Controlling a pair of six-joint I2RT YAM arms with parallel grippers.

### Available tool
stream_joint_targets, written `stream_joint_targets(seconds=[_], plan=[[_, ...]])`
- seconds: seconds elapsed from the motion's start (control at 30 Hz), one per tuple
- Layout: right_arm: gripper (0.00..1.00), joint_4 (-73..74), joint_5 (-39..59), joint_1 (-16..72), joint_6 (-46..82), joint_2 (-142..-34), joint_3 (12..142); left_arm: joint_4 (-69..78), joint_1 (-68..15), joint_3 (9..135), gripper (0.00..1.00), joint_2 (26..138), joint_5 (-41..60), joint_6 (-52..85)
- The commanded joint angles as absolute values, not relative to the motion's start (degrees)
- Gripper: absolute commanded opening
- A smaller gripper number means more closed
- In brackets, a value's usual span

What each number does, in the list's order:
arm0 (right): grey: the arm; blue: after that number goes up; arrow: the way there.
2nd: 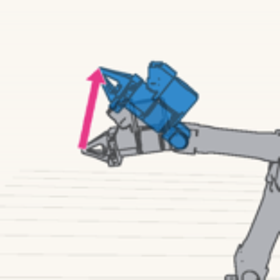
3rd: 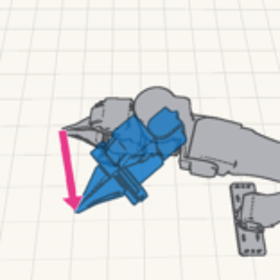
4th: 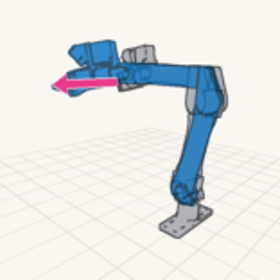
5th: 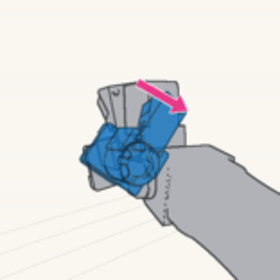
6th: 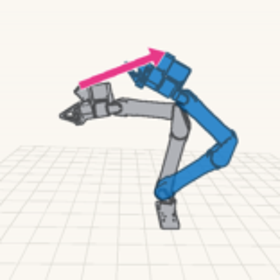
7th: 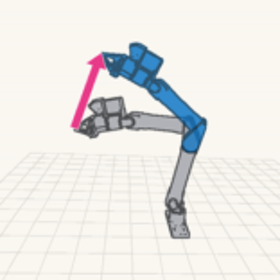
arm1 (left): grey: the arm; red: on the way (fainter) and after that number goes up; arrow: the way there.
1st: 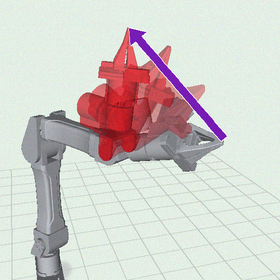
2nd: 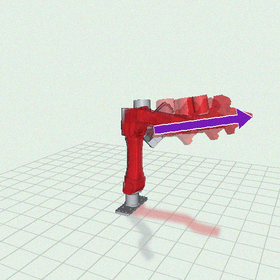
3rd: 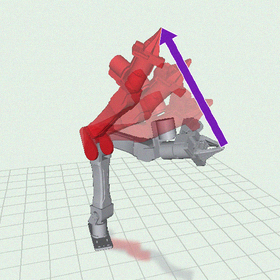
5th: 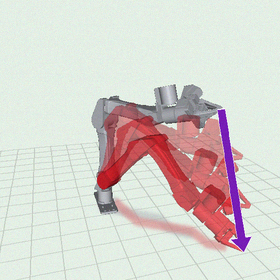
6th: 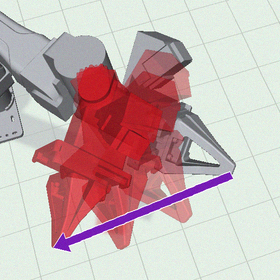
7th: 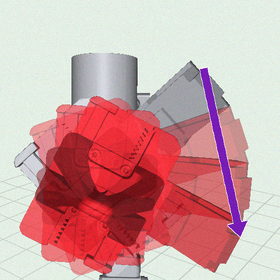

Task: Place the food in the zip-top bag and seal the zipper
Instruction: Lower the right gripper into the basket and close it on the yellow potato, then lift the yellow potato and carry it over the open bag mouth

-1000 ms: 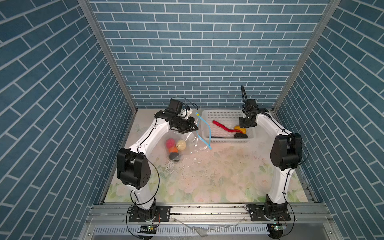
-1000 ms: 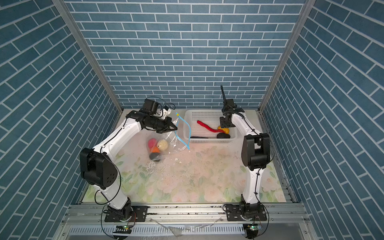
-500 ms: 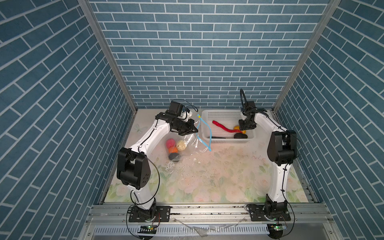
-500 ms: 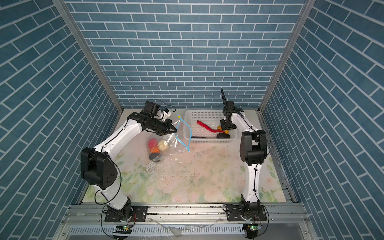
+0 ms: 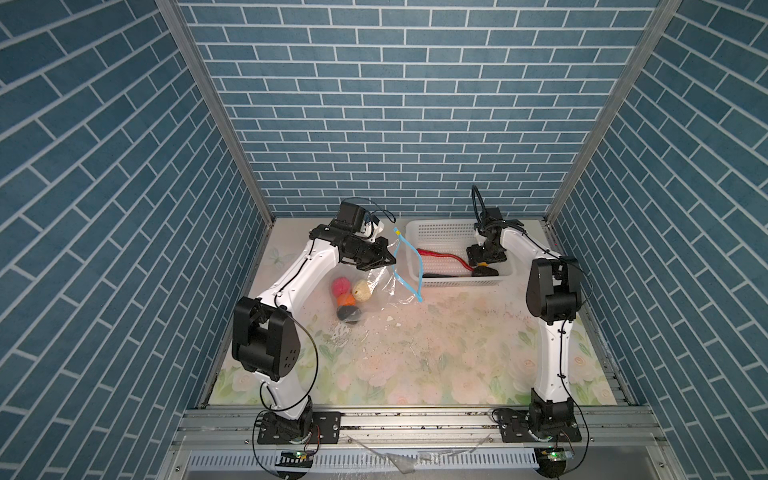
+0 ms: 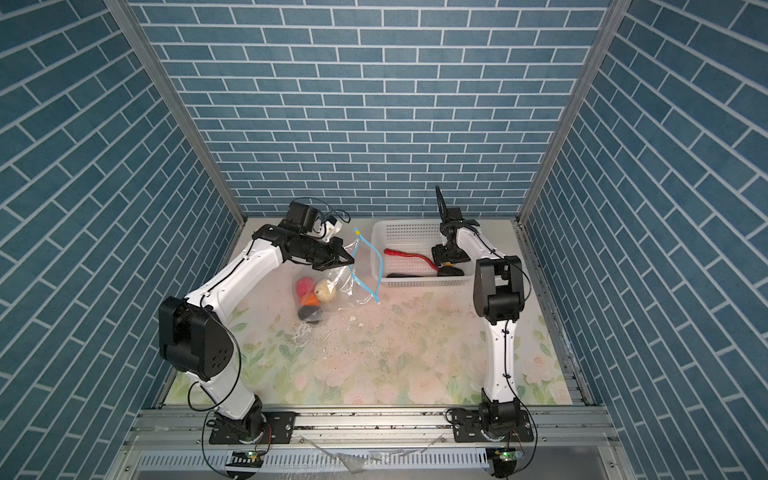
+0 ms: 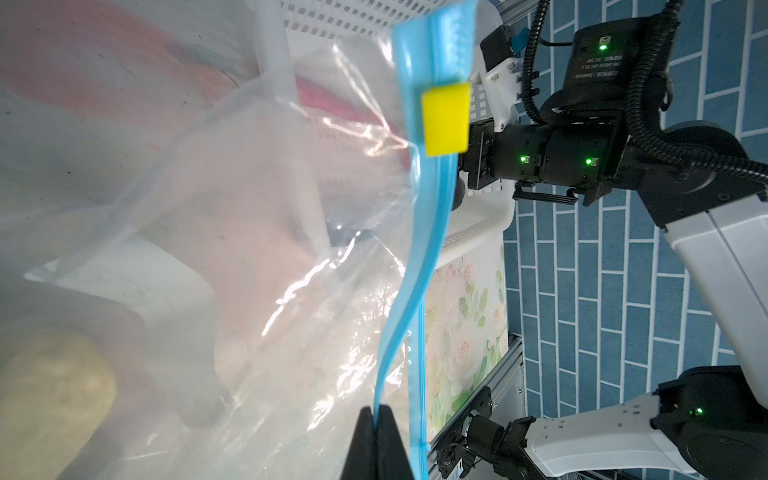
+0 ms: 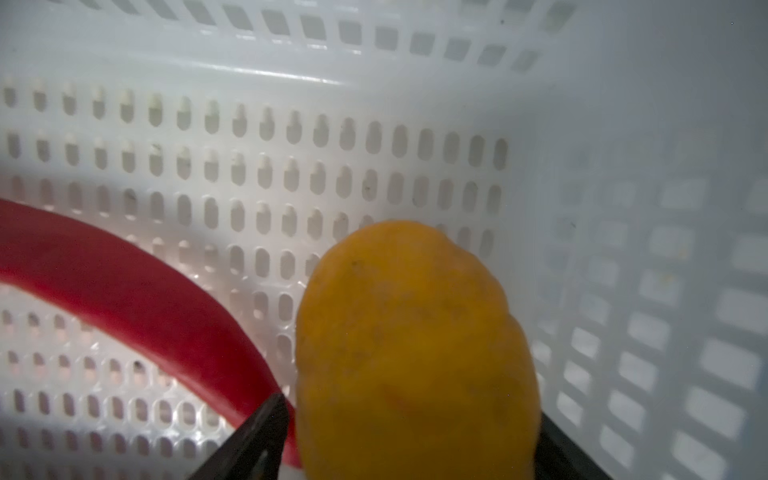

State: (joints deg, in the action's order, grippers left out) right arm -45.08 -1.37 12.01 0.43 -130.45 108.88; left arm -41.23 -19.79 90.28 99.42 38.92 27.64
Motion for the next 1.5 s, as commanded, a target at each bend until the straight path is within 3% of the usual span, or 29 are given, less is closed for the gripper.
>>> stream_joint_targets(seconds=[0.0, 0.43, 0.77, 1.03, 1.47], plan=[[0.8, -46.4, -2.3, 12.2, -1.8, -131.7, 113.5, -40.7, -19.9, 89.9, 0.0, 98.1, 39.6, 27.8], [0.56, -47.4, 0.4, 12.2, 0.7, -131.7, 116.1, -40.8, -19.8, 90.0, 0.0, 98.3, 39.7, 27.5], [0.53, -46.5, 5.5, 12.4, 6.5, -126.1, 113.6, -40.3, -19.9, 89.3, 0.0, 98.2, 39.3, 27.5], [0.52, -39.9, 13.2, 14.0, 16.9, -115.5, 102.8, -40.1, -19.9, 89.3, 0.0, 98.0, 39.2, 28.0], [0.5, -38.2, 15.1, 20.7, 21.9, -101.8, 92.9, -39.7, -19.8, 88.8, 0.0, 96.3, 39.5, 29.9]])
